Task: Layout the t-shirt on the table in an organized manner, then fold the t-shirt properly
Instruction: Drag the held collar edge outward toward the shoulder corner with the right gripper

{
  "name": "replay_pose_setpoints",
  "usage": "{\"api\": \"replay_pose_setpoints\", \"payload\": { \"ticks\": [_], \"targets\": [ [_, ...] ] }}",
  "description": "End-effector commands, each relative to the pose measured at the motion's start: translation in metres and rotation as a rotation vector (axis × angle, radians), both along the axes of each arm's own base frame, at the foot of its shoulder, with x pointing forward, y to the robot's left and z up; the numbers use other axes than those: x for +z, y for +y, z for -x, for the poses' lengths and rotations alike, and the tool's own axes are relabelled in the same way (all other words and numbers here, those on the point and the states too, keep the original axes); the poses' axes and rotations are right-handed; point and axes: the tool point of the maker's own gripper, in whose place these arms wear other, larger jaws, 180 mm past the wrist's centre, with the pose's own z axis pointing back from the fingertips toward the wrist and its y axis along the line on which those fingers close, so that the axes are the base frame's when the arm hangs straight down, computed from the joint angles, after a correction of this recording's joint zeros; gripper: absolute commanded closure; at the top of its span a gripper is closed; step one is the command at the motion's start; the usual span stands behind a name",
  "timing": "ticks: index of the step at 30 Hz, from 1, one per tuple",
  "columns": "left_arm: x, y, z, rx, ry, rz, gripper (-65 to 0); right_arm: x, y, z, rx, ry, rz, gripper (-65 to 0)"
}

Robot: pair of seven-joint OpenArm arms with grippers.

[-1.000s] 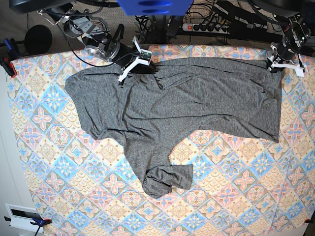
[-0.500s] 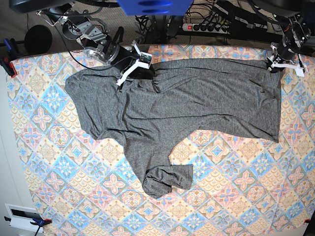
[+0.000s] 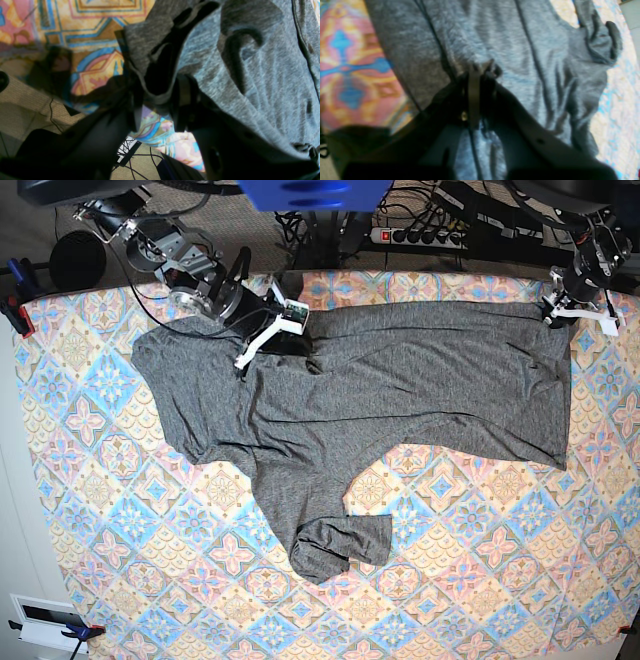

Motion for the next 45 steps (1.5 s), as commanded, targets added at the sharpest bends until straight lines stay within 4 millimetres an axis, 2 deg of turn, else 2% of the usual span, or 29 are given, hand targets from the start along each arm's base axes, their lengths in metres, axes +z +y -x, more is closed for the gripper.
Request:
{"api": "replay_pose_setpoints", "payload": {
  "ticks": [1,7,11,22,26,31,35,36,42,45],
  "targets": [
    [-0.014,-0.004,0.018,0.003,0.08,0.029,-18.4,0.014,0.002,-0.01,-0.003,-0.041,-0.025,-0.1],
    [-0.039,-0.003,0.031,0.063,0.142,0.093,-18.4,0.021,0.002,-0.024,-0.004,-0.073,-0.024,-0.2],
    [-0.042,-0.003,0.033,0.071,0.147,0.097,-18.4,0.018,0.001,-0.024,-0.004,-0.07,-0.019,-1.0],
    [-0.042,-0.003,0.032,0.071,0.143,0.099,-18.7,0.022,0.003,-0.023,0.001,-0.075,-0.028,-21.1],
    [-0.042,-0.003,0.032,0.071,0.143,0.099,-18.7,0.037,0.01,-0.025,0.009,-0.105,-0.057,-24.4],
    [-0.042,-0.003,0.032,0.071,0.143,0.099,-18.8,0.066,-0.002,-0.045,-0.097,-0.111,-0.169,-24.9],
    [-0.042,-0.003,0.032,0.071,0.143,0.099,-18.8,0.102,-0.037,-0.083,-0.319,-0.062,-0.392,-24.9],
    [-0.041,-0.003,0.032,0.073,0.143,0.098,-18.8,0.105,-0.049,-0.09,-0.396,-0.017,-0.451,-24.8],
    [-0.042,-0.003,0.032,0.073,0.143,0.1,-18.8,0.115,-0.158,-0.109,-0.866,0.221,-0.762,-24.6],
    [-0.042,-0.004,0.032,0.074,0.143,0.101,-18.8,0.113,-0.211,-0.098,-1.028,0.328,-0.804,-24.8]
  ]
}}
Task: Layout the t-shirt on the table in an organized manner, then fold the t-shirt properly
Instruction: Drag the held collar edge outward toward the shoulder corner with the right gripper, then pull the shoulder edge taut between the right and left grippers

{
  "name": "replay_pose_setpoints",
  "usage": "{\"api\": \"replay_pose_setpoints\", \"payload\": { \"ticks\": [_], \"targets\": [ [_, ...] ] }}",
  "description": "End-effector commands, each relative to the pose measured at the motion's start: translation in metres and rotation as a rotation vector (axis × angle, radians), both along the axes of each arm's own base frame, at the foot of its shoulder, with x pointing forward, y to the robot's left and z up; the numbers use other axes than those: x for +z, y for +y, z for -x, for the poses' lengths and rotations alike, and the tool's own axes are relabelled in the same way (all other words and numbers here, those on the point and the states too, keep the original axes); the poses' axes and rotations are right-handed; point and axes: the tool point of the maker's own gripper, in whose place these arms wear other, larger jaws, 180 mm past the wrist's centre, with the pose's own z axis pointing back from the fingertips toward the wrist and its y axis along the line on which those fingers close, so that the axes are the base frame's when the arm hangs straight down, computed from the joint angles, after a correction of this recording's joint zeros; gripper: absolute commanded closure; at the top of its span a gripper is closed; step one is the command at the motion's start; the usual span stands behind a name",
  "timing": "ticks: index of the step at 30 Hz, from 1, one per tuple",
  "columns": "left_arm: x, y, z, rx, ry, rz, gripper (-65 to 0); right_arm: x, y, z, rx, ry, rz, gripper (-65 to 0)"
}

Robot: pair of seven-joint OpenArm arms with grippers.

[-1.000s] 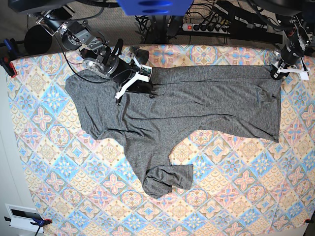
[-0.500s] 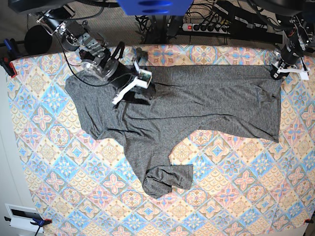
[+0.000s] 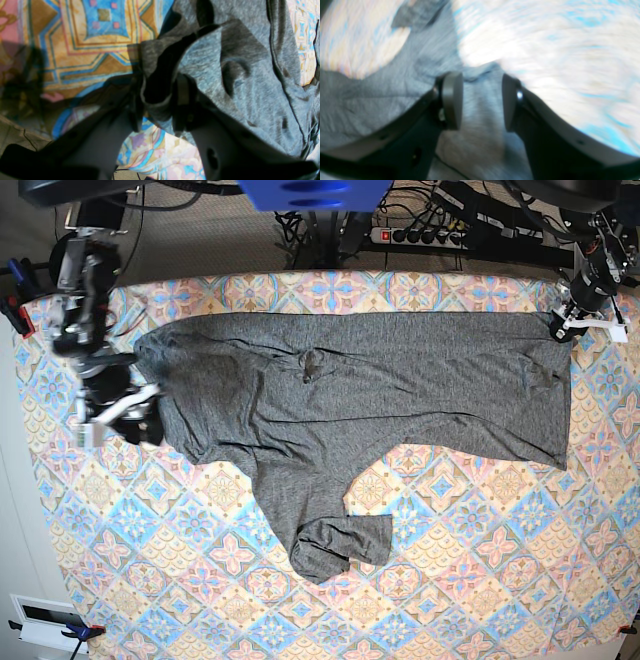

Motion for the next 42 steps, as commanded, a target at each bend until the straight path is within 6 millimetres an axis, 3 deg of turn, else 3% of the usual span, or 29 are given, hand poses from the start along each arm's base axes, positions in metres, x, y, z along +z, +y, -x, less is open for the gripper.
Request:
{"api": "replay_pose_setpoints", "payload": {
  "ticks": [1,4,8,13,21,26,36,39,42],
  "targets": [
    [-0.026,-0.009,0.043,-0.009,0.203,0.031,-18.8,0.008,-0.014,0.004,-0.02,0.001,-0.005,-24.8],
    [-0.026,-0.008,0.043,-0.01,0.203,0.028,-18.8,-0.004,-0.04,0.03,-0.072,0.113,-0.038,-24.8],
    [-0.026,-0.008,0.043,-0.01,0.202,0.028,-18.8,-0.049,-0.047,0.073,-0.11,0.272,-0.158,-24.7],
    [-0.026,-0.008,0.043,-0.009,0.202,0.03,-18.8,-0.077,-0.059,0.096,-0.144,0.375,-0.266,-24.6],
    [-0.026,-0.007,0.043,-0.009,0.203,0.028,-18.8,-0.099,-0.048,0.111,-0.122,0.467,-0.288,-24.5],
    [-0.026,-0.007,0.043,-0.009,0.203,0.028,-18.8,-0.114,-0.029,0.121,-0.071,0.537,-0.307,-24.5],
    [-0.026,-0.007,0.043,-0.009,0.203,0.028,-18.4,-0.156,-0.013,0.151,-0.066,0.689,-0.358,-24.2],
    [-0.026,-0.007,0.044,-0.009,0.205,0.028,-16.5,-0.157,-0.008,0.153,-0.054,0.697,-0.359,-15.0],
    [-0.026,-0.008,0.045,-0.01,0.206,0.03,-6.3,-0.157,-0.008,0.152,-0.051,0.696,-0.358,0.0]
  ]
}}
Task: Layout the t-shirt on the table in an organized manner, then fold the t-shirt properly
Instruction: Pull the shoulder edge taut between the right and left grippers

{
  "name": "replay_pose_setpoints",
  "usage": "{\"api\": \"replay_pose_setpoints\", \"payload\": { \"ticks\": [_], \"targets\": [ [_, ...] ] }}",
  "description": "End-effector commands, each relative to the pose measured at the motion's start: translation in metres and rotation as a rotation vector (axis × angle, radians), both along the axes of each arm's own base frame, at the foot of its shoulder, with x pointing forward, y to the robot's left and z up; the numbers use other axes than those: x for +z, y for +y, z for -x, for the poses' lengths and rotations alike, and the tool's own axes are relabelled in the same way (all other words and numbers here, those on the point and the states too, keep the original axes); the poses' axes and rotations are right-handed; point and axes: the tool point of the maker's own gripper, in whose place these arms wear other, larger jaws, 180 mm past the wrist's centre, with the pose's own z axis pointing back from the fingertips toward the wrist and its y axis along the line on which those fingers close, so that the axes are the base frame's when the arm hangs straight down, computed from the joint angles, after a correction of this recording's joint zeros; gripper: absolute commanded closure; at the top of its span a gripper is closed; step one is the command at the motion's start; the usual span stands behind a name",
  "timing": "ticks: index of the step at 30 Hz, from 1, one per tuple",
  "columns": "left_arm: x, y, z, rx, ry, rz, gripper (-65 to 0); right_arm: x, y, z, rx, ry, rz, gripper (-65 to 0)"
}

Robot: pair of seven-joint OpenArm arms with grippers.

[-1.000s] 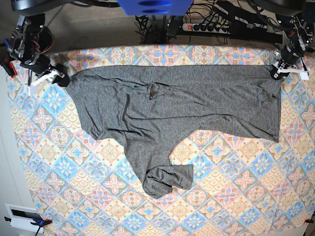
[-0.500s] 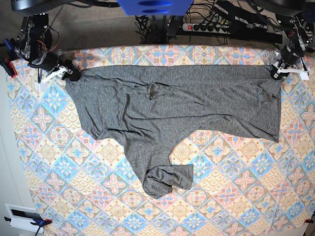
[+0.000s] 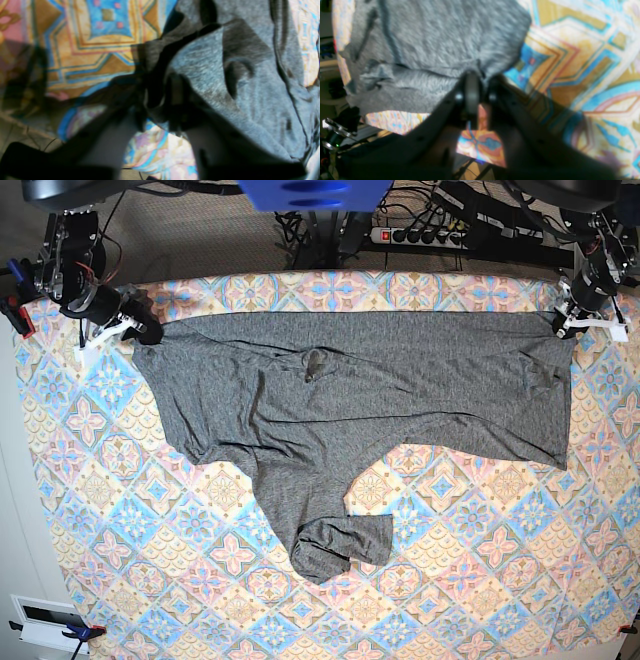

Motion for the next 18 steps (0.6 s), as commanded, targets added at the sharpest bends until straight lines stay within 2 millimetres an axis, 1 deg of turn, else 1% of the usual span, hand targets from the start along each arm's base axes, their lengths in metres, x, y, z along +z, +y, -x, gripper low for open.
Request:
{"api": "replay_pose_setpoints", "payload": {
  "ticks": [1,2,8,14,16,18],
  "targets": [
    [-0.024,-0.012,0.041,-0.016,0.186,0.048,-1.4,-0.016,0.009,0.026,0.072,0.118,0.017,0.0],
    [-0.024,-0.012,0.041,-0.018,0.186,0.048,0.0,-0.014,0.009,0.025,0.075,0.111,0.019,-1.0],
    [-0.024,-0.013,0.043,-0.022,0.19,0.048,0.0,-0.013,0.01,0.025,0.081,0.108,0.02,0.0],
    [-0.021,-0.005,0.051,-0.023,0.202,0.039,0.0,0.009,0.019,0.007,0.124,0.023,0.04,0.0],
    [-0.02,-0.007,0.051,-0.016,0.194,0.052,0.0,0.011,0.02,0.007,0.129,0.02,0.042,0.0],
    [-0.022,-0.007,0.059,-0.014,0.209,0.055,0.0,0.01,0.019,0.008,0.13,0.025,0.046,0.0]
  ]
}}
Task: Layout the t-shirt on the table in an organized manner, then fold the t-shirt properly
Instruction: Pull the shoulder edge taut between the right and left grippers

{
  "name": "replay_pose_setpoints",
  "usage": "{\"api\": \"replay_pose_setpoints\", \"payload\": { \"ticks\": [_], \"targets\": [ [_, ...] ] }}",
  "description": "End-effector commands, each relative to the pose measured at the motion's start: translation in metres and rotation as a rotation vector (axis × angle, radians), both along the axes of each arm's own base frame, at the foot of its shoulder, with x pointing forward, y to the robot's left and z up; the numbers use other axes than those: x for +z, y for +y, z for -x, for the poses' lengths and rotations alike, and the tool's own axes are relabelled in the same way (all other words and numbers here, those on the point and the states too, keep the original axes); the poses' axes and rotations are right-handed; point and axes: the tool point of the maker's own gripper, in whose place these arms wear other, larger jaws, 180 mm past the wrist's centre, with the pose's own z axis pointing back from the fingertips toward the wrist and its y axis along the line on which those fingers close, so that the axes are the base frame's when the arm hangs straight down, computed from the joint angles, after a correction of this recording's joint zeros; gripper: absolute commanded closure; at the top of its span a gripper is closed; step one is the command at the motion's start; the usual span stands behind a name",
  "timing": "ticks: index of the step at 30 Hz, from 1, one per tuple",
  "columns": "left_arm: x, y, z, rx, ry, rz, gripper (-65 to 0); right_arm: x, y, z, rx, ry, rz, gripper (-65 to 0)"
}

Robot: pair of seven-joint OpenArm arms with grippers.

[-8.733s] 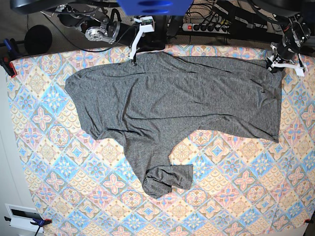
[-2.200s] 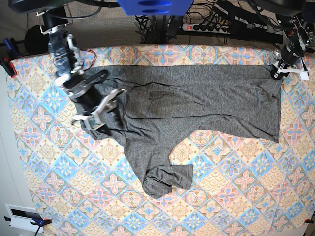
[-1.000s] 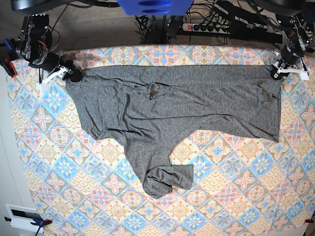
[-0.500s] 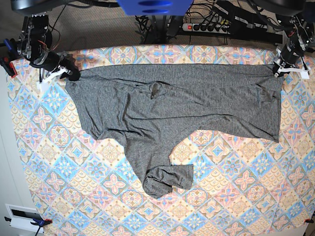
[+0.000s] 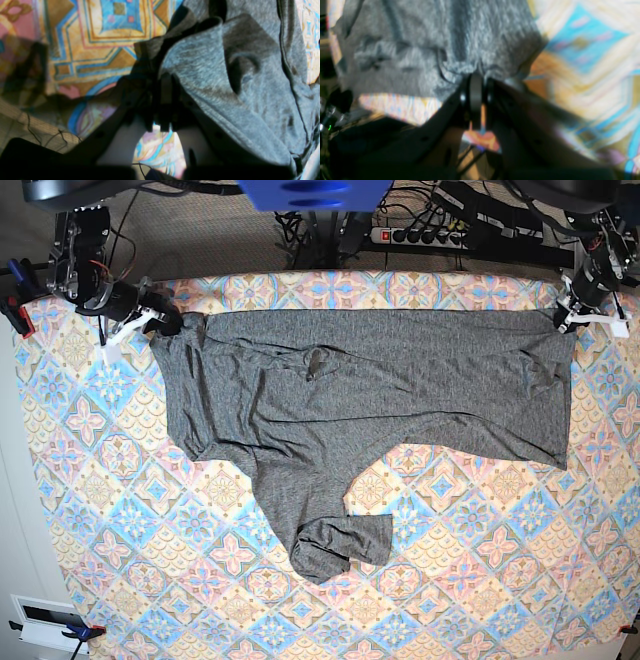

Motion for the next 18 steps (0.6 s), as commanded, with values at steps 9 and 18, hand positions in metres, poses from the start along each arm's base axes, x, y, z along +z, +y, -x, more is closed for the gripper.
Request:
{"api": "replay_pose_setpoints", "payload": {
  "ticks": [9,18],
  "targets": [
    [-0.017,0.007,0.066,-0.028,0.24,0.01,0.0,-0.004,-0.013,0.014,0.007,0.042,0.04,0.0],
    [-0.007,0.026,0.069,-0.028,0.247,-0.024,0.0,0.002,-0.034,0.01,-0.035,0.023,0.071,0.0]
  ]
}}
